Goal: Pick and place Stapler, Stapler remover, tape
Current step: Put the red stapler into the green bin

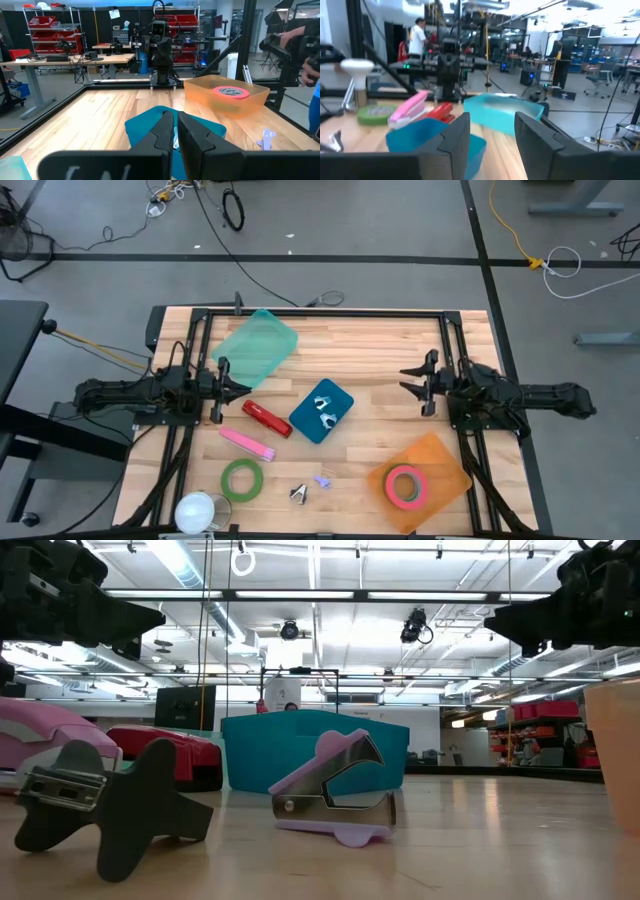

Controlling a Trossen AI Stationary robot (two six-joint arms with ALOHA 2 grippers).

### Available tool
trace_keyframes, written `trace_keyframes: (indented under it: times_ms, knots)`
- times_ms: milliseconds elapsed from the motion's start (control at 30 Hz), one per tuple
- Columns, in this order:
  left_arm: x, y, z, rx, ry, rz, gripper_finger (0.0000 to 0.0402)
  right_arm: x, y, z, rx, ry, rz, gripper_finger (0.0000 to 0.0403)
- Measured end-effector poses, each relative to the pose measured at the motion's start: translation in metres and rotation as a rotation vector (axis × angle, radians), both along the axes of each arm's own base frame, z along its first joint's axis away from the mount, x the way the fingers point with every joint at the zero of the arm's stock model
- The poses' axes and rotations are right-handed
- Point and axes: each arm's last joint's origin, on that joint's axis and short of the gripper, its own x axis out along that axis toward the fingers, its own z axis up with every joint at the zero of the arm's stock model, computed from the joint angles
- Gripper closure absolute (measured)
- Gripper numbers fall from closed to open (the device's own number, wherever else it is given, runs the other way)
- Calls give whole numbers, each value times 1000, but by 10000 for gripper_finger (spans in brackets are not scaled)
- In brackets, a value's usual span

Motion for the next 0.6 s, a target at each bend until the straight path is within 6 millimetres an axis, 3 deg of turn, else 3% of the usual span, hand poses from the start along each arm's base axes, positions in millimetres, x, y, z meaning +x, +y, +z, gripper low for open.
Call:
trace_keyframes:
  times_ms: [600]
  knots:
    - [0, 0, 0, 0, 0, 0, 372, -2, 0, 2, 55, -31, 9, 247]
